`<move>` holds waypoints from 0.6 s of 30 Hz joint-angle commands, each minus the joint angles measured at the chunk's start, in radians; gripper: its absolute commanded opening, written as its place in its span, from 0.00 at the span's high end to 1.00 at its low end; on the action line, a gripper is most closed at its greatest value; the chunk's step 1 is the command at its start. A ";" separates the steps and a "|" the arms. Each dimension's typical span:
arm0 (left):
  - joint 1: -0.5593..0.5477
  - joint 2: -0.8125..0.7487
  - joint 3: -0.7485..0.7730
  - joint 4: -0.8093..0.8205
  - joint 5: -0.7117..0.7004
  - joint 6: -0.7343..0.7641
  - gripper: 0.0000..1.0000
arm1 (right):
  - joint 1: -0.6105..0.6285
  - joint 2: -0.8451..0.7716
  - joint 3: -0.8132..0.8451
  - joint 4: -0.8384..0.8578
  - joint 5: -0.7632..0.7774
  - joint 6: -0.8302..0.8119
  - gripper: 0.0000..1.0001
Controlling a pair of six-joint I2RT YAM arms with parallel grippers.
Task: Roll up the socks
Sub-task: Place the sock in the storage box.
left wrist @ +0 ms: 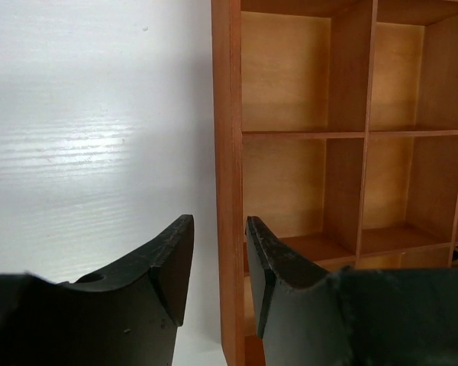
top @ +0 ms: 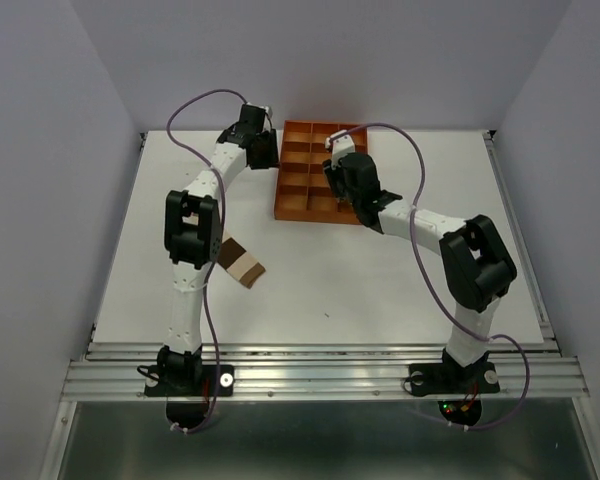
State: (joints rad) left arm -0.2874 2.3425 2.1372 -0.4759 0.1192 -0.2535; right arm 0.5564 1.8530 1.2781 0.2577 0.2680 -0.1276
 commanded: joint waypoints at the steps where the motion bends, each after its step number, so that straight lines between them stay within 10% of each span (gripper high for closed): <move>1: 0.001 0.008 0.053 0.006 0.034 0.040 0.56 | -0.009 0.035 0.076 0.078 -0.021 -0.047 0.99; 18: -0.021 0.123 0.122 0.039 0.047 0.013 0.62 | -0.018 0.097 0.090 0.106 -0.072 -0.050 0.99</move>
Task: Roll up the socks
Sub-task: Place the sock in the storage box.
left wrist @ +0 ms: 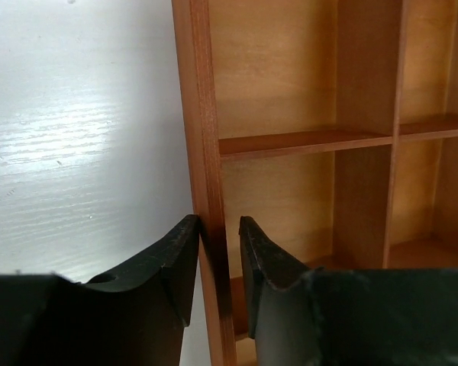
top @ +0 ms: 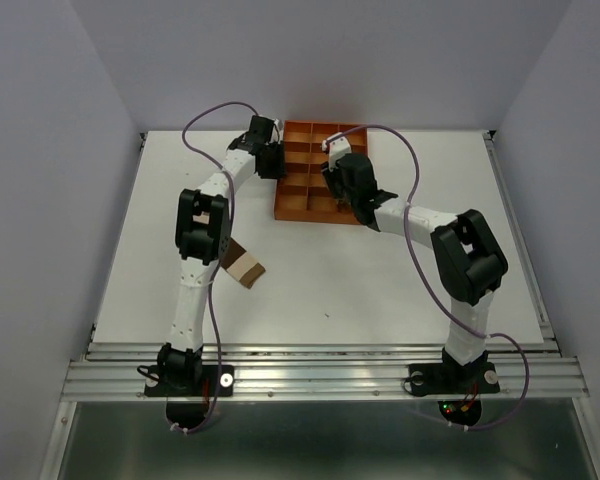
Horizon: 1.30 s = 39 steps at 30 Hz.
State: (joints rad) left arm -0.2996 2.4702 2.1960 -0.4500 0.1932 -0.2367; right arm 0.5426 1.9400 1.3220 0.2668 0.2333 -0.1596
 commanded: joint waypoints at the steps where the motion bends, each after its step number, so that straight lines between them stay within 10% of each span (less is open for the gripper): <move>1: -0.012 -0.002 0.064 0.014 -0.037 -0.009 0.63 | -0.004 0.011 0.043 0.110 -0.046 -0.027 0.99; 11: -0.029 -0.019 0.019 0.033 -0.098 -0.015 0.90 | -0.004 0.036 0.026 0.163 -0.137 -0.101 0.99; 39: -0.027 -0.024 -0.008 0.033 -0.127 -0.058 0.98 | -0.004 0.158 0.033 -0.054 -0.264 -0.083 0.99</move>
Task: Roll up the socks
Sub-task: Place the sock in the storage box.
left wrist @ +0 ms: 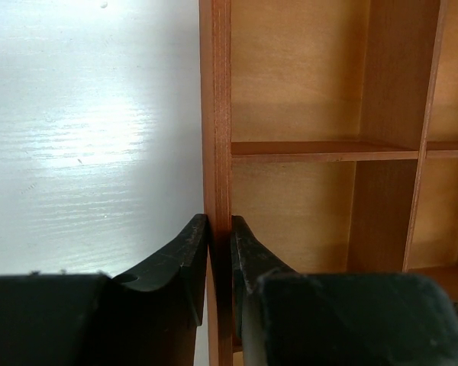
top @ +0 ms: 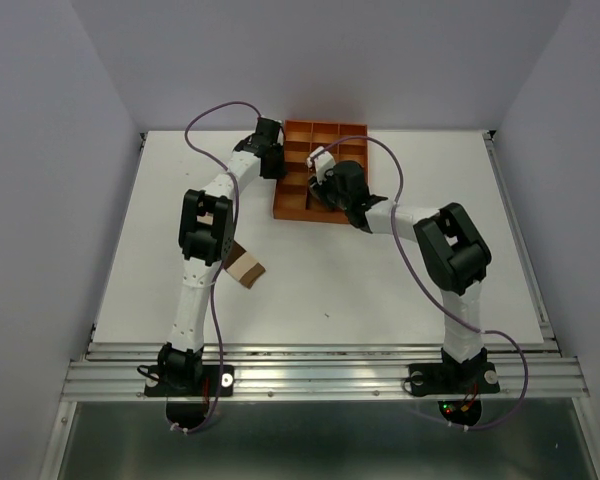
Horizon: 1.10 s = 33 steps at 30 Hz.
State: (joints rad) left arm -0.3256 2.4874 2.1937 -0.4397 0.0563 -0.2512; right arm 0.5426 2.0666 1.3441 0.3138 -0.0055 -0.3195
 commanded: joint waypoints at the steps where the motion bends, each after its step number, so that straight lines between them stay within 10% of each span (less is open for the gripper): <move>1: 0.000 -0.041 -0.008 0.024 0.011 -0.046 0.98 | -0.004 0.036 0.016 -0.104 -0.024 0.089 0.99; 33: 0.028 -0.019 -0.008 0.021 0.043 -0.137 1.00 | 0.005 0.081 0.021 -0.387 -0.048 0.181 0.99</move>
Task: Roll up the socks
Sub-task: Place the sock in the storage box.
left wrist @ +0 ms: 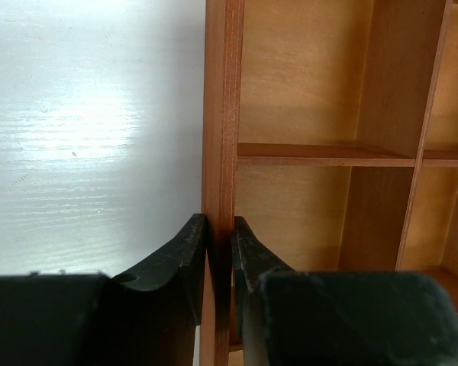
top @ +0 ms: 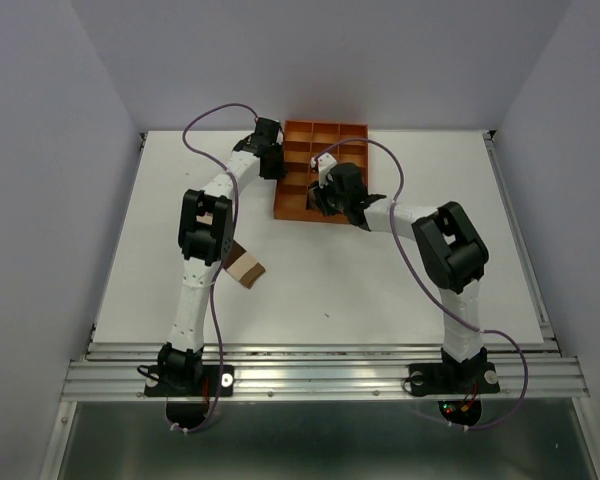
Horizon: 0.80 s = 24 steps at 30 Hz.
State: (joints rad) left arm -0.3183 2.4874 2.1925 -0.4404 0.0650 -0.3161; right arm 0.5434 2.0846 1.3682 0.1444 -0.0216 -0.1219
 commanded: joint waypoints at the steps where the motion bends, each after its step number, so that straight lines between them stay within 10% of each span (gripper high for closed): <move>1: 0.022 -0.019 -0.008 0.025 0.035 -0.071 1.00 | 0.004 0.074 0.008 -0.226 -0.041 -0.007 0.99; 13: 0.021 -0.030 -0.023 0.039 0.044 -0.063 1.00 | 0.004 0.092 -0.009 -0.235 -0.112 0.053 0.92; 24: 0.021 -0.028 -0.031 0.039 0.032 -0.069 1.00 | 0.004 0.037 0.077 -0.279 -0.035 0.059 0.57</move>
State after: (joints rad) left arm -0.3157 2.4863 2.1857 -0.4335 0.0742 -0.3157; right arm 0.5320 2.1136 1.4250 0.0879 -0.0616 -0.0788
